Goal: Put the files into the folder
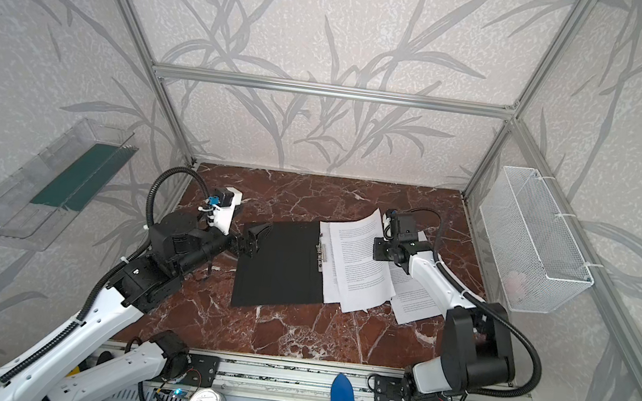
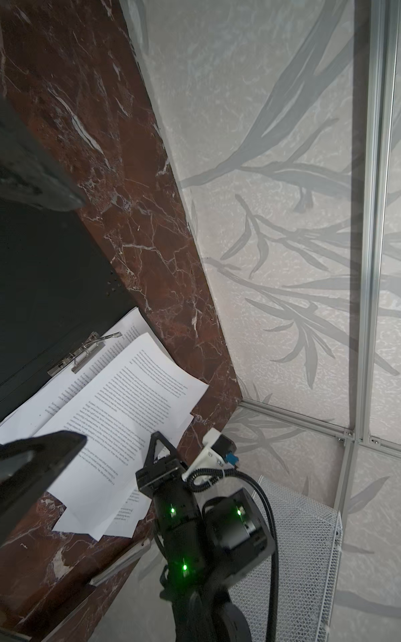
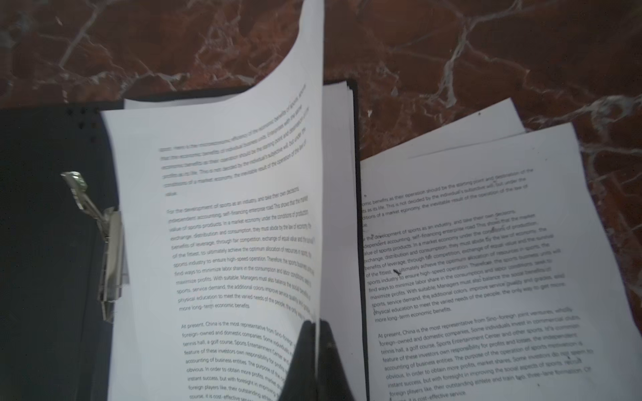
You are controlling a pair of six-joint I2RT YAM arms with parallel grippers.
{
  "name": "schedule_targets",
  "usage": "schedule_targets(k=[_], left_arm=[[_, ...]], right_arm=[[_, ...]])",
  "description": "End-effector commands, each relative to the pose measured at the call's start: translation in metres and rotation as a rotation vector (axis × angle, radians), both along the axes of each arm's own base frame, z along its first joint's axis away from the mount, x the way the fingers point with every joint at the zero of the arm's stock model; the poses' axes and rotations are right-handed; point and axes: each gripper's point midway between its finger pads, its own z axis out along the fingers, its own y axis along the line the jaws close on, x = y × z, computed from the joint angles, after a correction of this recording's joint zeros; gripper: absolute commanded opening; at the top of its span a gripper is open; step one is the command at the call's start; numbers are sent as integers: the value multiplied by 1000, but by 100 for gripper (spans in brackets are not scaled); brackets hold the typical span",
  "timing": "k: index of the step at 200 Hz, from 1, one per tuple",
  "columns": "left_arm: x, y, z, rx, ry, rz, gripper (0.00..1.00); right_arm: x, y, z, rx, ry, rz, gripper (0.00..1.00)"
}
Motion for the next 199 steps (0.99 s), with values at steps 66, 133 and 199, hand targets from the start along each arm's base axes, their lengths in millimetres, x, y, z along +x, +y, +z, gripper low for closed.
schedule_targets(k=[66,133,199], left_arm=[[-4,-23,-2,-19,38,-117,99],[-15,-50,-14,-28,120,-282,99],[-12,-50,-20,-11,130,-272,99]], right_arm=[[39,17,21,101,-94,11,0],[34,30,2,146,-13,54,0],[21,27,-14,125,29,74,0]])
